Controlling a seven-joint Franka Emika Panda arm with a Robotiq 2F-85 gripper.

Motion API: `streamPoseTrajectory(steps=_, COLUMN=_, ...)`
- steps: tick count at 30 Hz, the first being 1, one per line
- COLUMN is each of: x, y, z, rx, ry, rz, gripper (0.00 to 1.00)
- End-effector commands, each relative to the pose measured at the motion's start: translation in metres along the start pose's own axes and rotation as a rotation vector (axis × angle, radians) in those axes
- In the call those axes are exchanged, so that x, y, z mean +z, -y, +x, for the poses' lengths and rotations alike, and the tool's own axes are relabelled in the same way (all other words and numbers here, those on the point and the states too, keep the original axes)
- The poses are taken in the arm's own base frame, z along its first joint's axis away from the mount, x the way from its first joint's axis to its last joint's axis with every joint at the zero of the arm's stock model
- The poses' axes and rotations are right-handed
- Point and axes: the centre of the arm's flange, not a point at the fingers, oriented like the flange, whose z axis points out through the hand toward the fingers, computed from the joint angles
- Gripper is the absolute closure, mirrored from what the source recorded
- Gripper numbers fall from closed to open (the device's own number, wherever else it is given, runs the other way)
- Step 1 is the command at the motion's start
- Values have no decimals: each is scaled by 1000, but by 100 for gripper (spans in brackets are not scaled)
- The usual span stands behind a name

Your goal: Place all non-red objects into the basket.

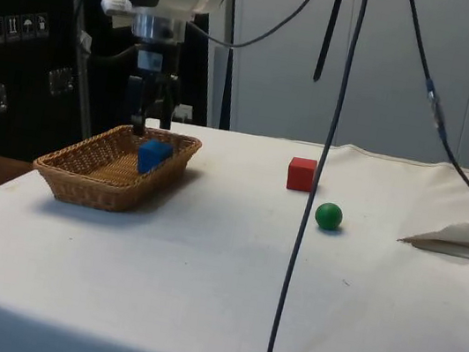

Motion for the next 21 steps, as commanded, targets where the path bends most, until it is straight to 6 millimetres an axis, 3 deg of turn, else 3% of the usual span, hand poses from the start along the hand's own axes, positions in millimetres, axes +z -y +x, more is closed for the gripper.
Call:
streamPoseTrajectory(steps=1, x=-6, y=2, z=-3, rx=3, ry=8, rz=-6, gripper=0)
streamPoseTrajectory(steps=16, x=-42, y=7, z=-23, rx=-15, ry=34, rz=4, gripper=0)
streamPoseTrajectory(steps=21, x=-60, y=9, z=-39, rx=-20, ry=35, rz=-3, gripper=0)
